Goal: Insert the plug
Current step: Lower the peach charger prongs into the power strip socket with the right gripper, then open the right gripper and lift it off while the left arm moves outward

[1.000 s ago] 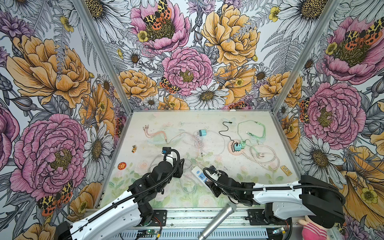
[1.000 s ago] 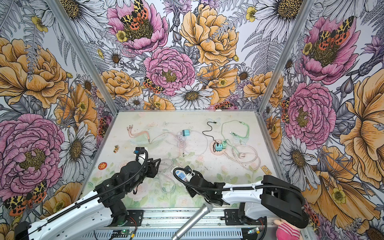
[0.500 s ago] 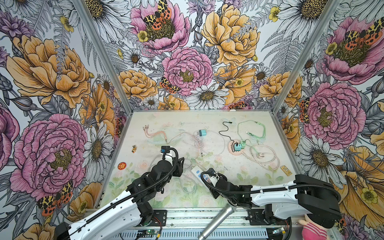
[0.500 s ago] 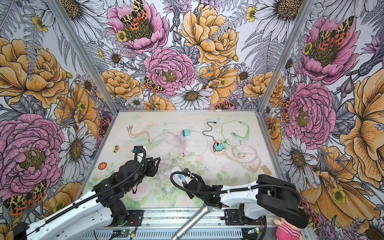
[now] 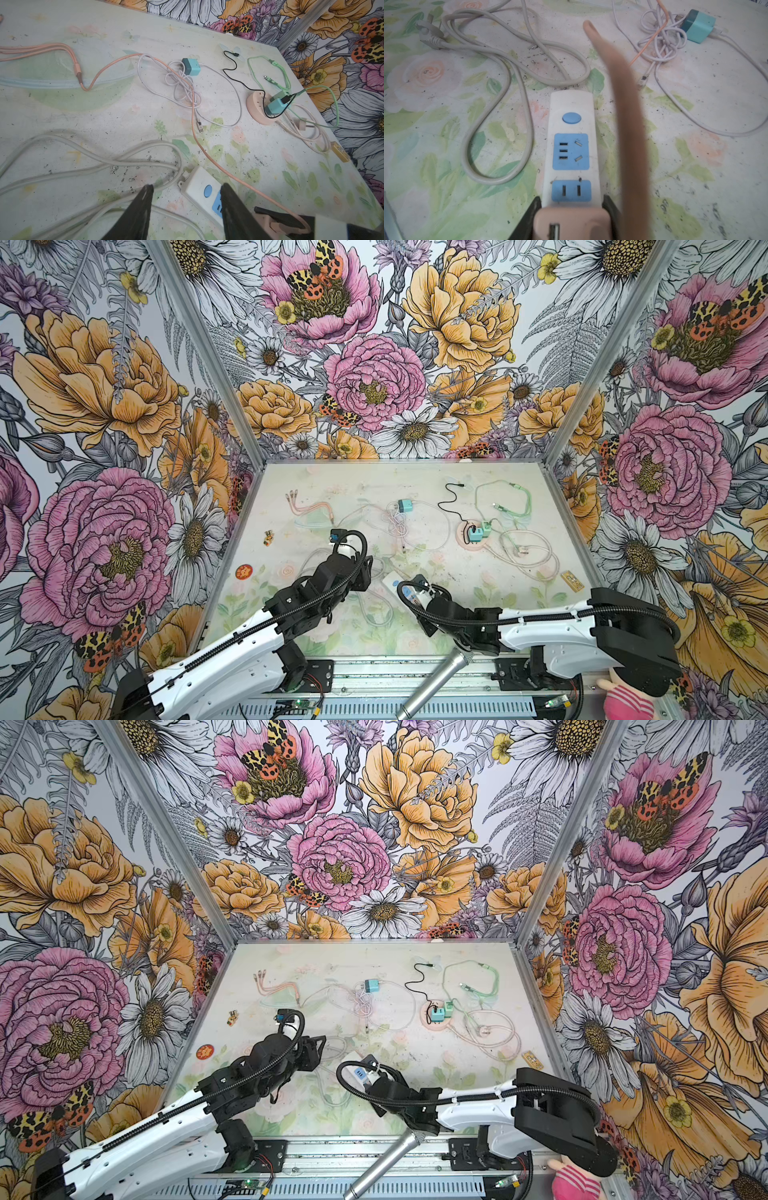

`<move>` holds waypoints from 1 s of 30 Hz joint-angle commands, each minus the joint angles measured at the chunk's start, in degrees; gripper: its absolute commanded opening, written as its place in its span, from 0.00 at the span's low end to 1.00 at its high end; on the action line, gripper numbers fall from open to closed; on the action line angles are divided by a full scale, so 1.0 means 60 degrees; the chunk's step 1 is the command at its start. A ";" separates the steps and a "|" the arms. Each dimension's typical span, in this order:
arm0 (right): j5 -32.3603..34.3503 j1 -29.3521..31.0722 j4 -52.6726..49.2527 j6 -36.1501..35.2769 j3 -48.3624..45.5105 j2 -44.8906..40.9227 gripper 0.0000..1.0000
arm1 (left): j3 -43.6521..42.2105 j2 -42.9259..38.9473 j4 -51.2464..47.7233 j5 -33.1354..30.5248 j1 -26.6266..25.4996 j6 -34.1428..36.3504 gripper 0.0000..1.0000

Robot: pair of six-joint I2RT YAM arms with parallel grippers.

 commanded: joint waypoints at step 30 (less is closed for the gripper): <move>-0.1177 0.0041 -0.2223 -0.0758 0.0391 -0.1233 0.67 | 0.0821 0.0292 -0.0369 0.0284 0.0237 0.0200 0.58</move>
